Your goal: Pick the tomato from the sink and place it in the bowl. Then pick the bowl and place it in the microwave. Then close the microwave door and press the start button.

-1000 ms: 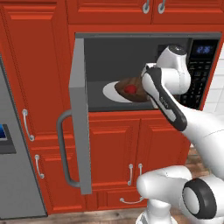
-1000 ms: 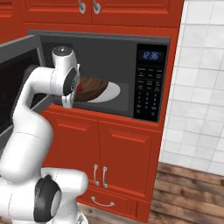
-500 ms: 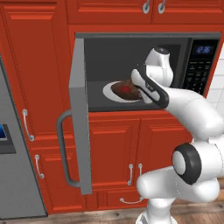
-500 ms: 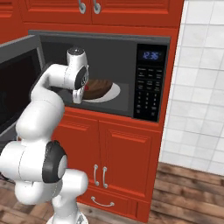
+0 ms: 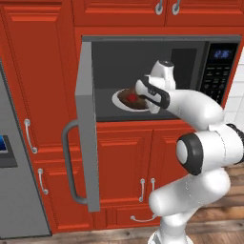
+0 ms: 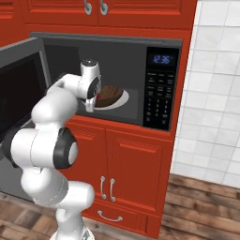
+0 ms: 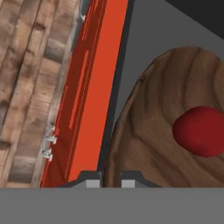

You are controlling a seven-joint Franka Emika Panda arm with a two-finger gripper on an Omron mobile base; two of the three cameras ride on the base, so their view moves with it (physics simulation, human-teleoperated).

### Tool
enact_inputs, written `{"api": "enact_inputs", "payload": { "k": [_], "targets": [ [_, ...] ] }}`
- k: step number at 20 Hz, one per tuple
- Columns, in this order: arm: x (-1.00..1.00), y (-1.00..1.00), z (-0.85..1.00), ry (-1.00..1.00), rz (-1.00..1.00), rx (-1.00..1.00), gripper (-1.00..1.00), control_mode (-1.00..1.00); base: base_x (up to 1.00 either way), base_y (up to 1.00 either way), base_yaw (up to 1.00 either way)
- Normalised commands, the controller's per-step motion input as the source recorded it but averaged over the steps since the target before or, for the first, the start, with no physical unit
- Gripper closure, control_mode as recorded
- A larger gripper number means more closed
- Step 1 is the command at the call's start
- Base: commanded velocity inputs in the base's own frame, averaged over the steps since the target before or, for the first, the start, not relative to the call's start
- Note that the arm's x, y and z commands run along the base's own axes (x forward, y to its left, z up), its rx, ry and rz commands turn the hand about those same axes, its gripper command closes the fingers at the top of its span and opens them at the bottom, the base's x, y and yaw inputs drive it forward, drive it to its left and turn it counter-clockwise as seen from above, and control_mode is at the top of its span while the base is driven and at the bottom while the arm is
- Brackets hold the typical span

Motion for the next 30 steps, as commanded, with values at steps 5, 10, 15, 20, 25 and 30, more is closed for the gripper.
{"api": "enact_inputs", "payload": {
  "k": [5, 10, 15, 20, 25, 30],
  "targets": [
    [0.62, -0.09, -0.1, 0.0, 0.0, 0.0, 1.0, -1.0, 0.0, 0.0, 0.0],
    [0.26, -0.11, -0.29, 0.0, 0.0, 0.0, 1.0, -1.0, 0.0, 0.0, 0.0],
    [-0.23, -0.19, -0.15, 0.0, 0.0, 0.0, -1.0, -1.0, 0.0, 0.0, 0.0],
    [-0.6, -0.28, 0.03, -0.07, 0.0, 0.04, -1.0, -1.0, 0.0, 0.0, 0.0],
    [-0.98, -0.32, 0.26, -0.24, 0.0, 0.09, -1.0, -1.0, 0.0, 0.0, 0.0],
    [-1.0, -0.14, 0.58, -0.26, 0.0, 0.06, -1.0, -1.0, 0.0, 0.0, 0.0]
  ]
}}
